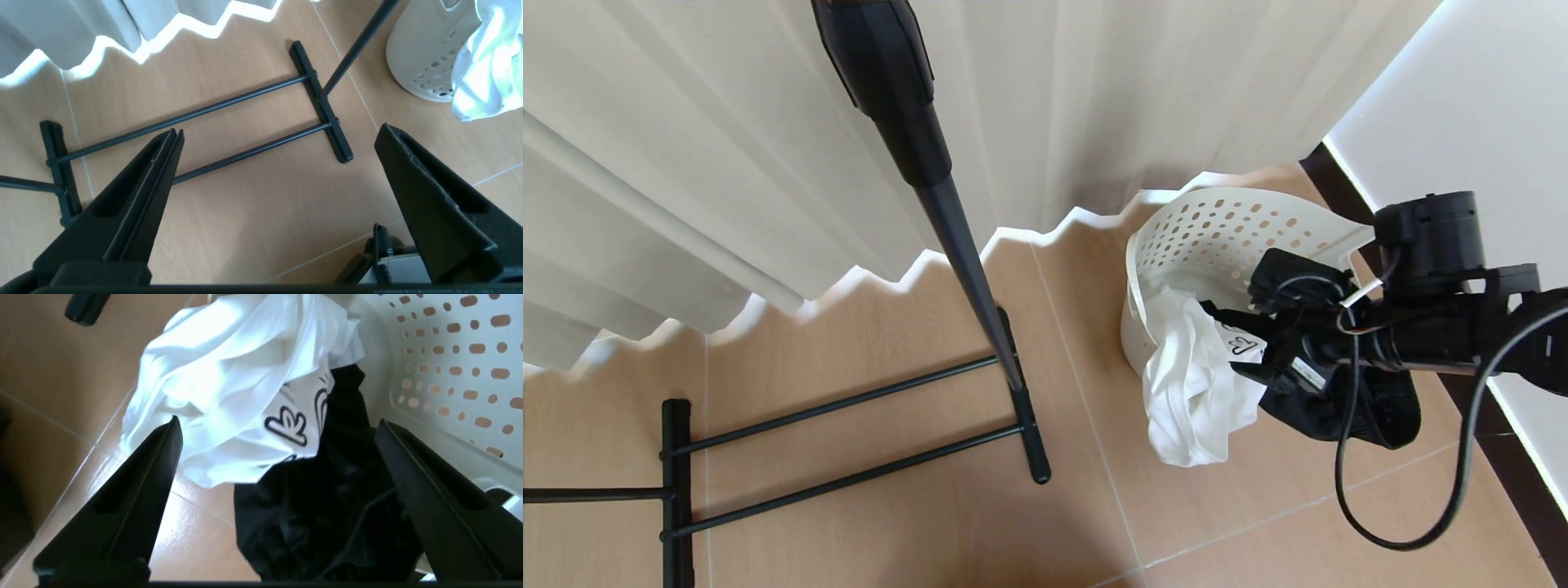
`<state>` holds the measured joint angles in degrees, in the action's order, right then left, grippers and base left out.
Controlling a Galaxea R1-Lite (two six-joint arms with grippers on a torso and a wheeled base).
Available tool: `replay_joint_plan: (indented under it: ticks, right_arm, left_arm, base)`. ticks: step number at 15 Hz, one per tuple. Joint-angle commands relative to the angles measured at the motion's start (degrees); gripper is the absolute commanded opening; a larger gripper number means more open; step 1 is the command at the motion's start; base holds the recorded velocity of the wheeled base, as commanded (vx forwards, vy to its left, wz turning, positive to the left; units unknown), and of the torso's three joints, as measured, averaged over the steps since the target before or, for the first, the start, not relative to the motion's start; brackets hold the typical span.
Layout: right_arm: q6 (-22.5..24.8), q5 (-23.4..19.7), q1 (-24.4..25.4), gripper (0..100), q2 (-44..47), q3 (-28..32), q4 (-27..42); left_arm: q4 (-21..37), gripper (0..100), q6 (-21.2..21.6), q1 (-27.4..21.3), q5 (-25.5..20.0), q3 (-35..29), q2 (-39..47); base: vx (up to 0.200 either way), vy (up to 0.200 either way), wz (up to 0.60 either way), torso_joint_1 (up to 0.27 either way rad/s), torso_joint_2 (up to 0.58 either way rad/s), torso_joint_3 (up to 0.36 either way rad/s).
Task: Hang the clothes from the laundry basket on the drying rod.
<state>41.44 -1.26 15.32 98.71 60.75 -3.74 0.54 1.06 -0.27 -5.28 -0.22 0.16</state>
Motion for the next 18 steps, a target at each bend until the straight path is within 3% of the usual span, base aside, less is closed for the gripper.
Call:
replay_joint_plan:
  ticks: [1, 9, 18]
  right_arm:
    - [-1.5, 2.3, 0.2, 100, 8.3, 6.6, 0.0]
    - [-7.2, 6.3, 0.3, 100, 16.8, 17.6, 0.0]
    - [-9.7, 9.0, 0.3, 100, 22.5, 26.0, 0.0]
  left_arm:
    - [0.0, 100, 0.0, 0.0, 0.0, 0.0, 0.0]
    - [0.0, 100, 0.0, 0.0, 0.0, 0.0, 0.0]
    - [0.0, 100, 0.0, 0.0, 0.0, 0.0, 0.0]
  base:
    - [0.0, 0.0, 0.0, 0.0, 0.0, 0.0]
    - [0.0, 0.0, 0.0, 0.0, 0.0, 0.0]
    - [0.0, 0.0, 0.0, 0.0, 0.0, 0.0]
